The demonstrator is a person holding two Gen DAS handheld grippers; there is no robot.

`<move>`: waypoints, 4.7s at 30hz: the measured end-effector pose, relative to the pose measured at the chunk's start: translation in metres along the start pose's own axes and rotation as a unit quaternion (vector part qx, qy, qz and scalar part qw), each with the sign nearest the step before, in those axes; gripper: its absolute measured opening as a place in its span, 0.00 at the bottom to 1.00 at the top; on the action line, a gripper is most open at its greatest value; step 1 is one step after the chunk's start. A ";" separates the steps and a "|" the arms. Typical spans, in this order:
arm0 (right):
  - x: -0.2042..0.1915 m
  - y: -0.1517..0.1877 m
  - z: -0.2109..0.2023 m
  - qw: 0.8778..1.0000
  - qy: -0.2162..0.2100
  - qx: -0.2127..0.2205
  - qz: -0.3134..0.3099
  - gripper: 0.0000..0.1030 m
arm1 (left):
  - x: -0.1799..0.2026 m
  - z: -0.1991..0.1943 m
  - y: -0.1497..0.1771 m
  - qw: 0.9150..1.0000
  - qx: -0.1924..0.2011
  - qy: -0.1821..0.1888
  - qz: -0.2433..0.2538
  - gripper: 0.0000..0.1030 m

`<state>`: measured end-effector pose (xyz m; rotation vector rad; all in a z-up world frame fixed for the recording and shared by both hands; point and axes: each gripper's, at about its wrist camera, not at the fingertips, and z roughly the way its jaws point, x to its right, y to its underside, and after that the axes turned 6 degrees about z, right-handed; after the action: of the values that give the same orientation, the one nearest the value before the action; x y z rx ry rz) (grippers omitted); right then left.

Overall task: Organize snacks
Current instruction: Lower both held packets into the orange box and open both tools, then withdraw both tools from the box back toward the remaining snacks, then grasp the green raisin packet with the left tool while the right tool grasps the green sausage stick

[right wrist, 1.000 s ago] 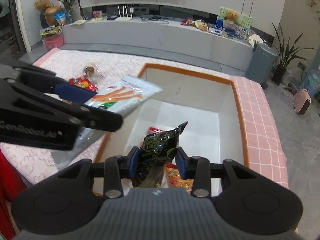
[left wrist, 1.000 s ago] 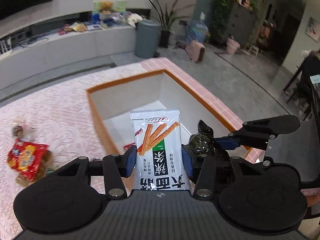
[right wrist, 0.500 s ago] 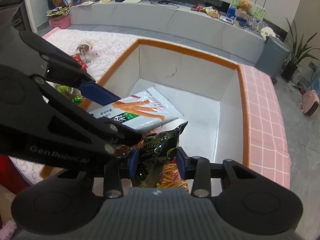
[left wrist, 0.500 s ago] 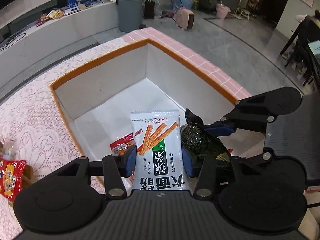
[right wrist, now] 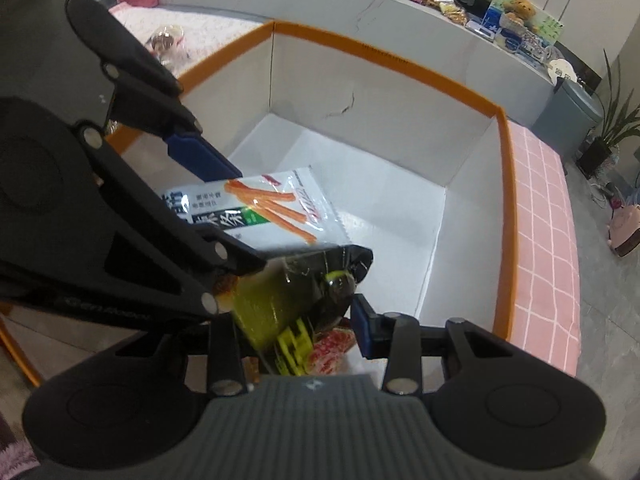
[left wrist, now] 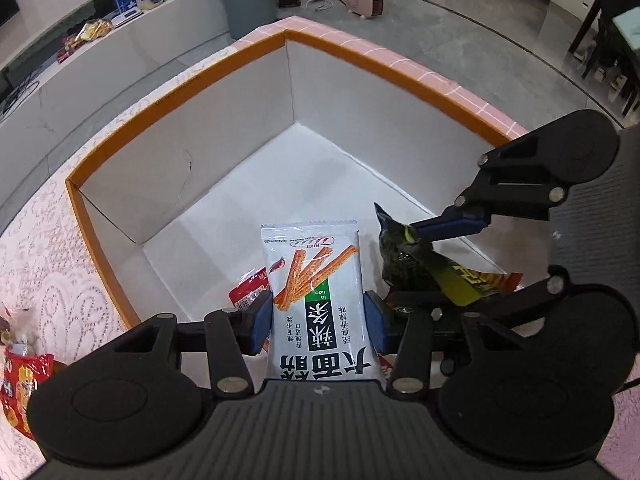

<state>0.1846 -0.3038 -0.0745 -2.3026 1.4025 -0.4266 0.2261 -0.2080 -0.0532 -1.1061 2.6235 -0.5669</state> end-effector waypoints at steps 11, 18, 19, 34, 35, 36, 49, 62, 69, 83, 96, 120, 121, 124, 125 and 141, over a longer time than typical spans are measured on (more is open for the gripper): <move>-0.002 -0.001 -0.002 1.000 0.001 -0.009 -0.018 0.37 | 0.002 -0.002 0.002 1.000 -0.002 -0.008 0.008 0.55; 0.006 -0.005 -0.004 1.000 0.007 -0.020 0.004 0.41 | 0.002 -0.011 -0.002 1.000 -0.003 -0.006 0.012 0.62; 0.007 -0.005 -0.005 1.000 0.006 -0.019 0.007 0.44 | 0.002 -0.013 -0.002 1.000 -0.001 -0.007 0.012 0.63; -0.004 -0.001 -0.052 0.996 0.055 0.045 0.052 0.54 | -0.005 -0.086 0.033 0.994 0.097 -0.058 -0.012 0.65; -0.005 0.000 -0.056 0.995 0.059 0.055 0.064 0.54 | -0.008 -0.091 0.038 0.992 0.108 -0.067 -0.016 0.65; -0.009 0.002 -0.060 0.993 0.064 0.067 0.075 0.54 | -0.010 -0.096 0.043 0.990 0.118 -0.075 -0.021 0.66; -0.092 0.012 -0.091 0.974 0.074 0.179 0.118 0.54 | -0.040 -0.138 0.116 0.970 0.169 -0.147 -0.093 0.66; -0.172 0.023 -0.078 0.963 0.022 0.220 0.152 0.54 | -0.079 -0.141 0.209 0.957 0.153 -0.169 -0.178 0.65; -0.209 0.018 -0.058 0.972 0.017 0.198 0.123 0.54 | -0.095 -0.137 0.247 0.951 0.146 -0.162 -0.217 0.65; -0.217 -0.011 -0.013 0.984 0.013 0.142 0.106 0.49 | -0.120 -0.112 0.244 0.954 0.144 -0.128 -0.230 0.59; -0.193 -0.045 0.040 0.988 0.066 0.114 0.086 0.44 | -0.137 -0.072 0.191 0.962 0.150 -0.077 -0.213 0.60; -0.190 -0.046 0.070 0.985 0.076 0.129 0.089 0.43 | -0.167 -0.016 0.156 0.982 0.049 -0.038 -0.177 0.59; -0.190 -0.046 0.070 0.985 0.074 0.128 0.088 0.42 | -0.168 -0.015 0.157 0.982 0.045 -0.034 -0.180 0.59; -0.189 -0.042 0.068 0.985 0.066 0.128 0.092 0.42 | -0.166 -0.008 0.154 0.985 0.017 -0.024 -0.170 0.63; -0.190 -0.041 0.069 0.986 0.066 0.122 0.093 0.41 | -0.162 -0.007 0.151 0.988 0.013 -0.035 -0.149 0.62; -0.172 -0.036 0.060 0.949 0.029 0.148 0.276 0.41 | -0.165 -0.061 0.181 0.954 0.107 -0.061 -0.272 0.46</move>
<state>0.1629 -0.1246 -0.1171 -1.5863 1.7889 -0.4851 0.2028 0.0429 -0.0665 -1.7304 2.0769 -0.8313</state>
